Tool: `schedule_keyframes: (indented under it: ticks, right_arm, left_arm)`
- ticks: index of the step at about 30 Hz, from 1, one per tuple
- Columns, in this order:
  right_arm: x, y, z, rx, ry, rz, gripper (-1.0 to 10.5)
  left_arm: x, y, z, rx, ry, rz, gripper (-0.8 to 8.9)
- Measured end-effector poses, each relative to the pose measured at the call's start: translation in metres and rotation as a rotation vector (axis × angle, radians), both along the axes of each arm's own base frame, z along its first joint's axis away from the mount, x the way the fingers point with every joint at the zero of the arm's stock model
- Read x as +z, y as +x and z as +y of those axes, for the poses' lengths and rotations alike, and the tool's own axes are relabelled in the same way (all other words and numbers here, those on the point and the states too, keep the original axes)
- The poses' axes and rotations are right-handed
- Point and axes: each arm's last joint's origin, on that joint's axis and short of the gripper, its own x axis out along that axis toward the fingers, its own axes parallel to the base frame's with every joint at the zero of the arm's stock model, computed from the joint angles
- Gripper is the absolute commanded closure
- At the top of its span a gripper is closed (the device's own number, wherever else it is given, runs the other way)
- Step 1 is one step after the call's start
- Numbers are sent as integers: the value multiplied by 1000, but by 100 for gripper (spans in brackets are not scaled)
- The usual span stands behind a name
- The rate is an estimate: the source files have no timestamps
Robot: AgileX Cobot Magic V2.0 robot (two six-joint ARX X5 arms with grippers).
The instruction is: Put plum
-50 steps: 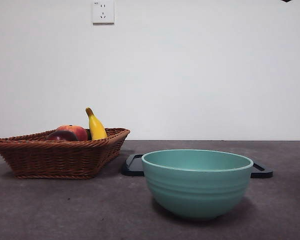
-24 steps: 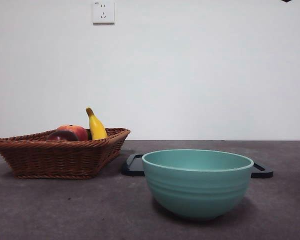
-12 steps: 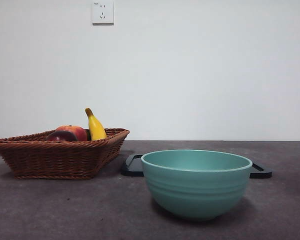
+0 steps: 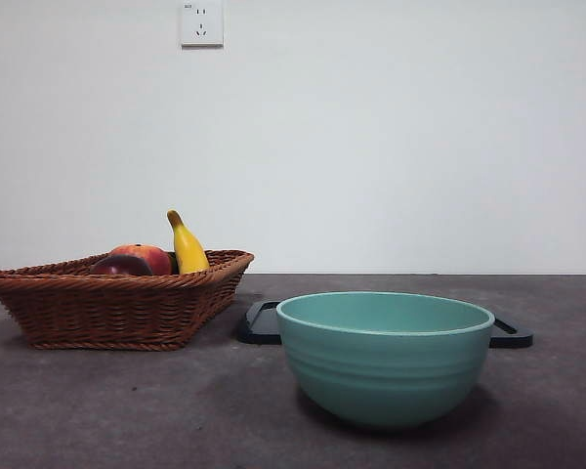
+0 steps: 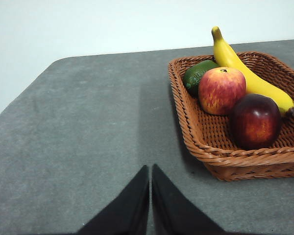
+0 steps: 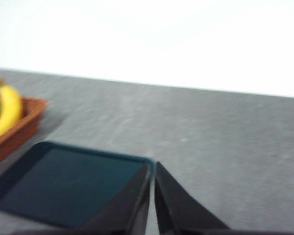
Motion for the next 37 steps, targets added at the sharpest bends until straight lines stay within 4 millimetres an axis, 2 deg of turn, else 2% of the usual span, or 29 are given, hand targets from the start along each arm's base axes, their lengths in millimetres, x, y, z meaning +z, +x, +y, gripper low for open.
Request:
schedule_keyframes:
  ticks: [6,13,18,27,32,37]
  right_arm:
    - [-37,-10,-11,-163,-12,-62,939]
    - [-65,-16,-16,-256,-18,-76,939]
    - [-84,-16,-16,-261,-19,-61,939]
    - [-94,-19,-16,-274,-22,-33,939]
    - [-101,-19,-16,-286,-30,47,939]
    - [-101,-19,-17,-287,-30,46,939]
  left_arm:
    - [0,0,0,0,0,0,807]
    - [0,0,0,0,0,0,807]
    - [0,0,0,0,0,0,806]
    - [0,0,0,0,0,0,807]
    - [0,0,0,0,0,0,806]
    - [0,0,0,0,0,0,806]
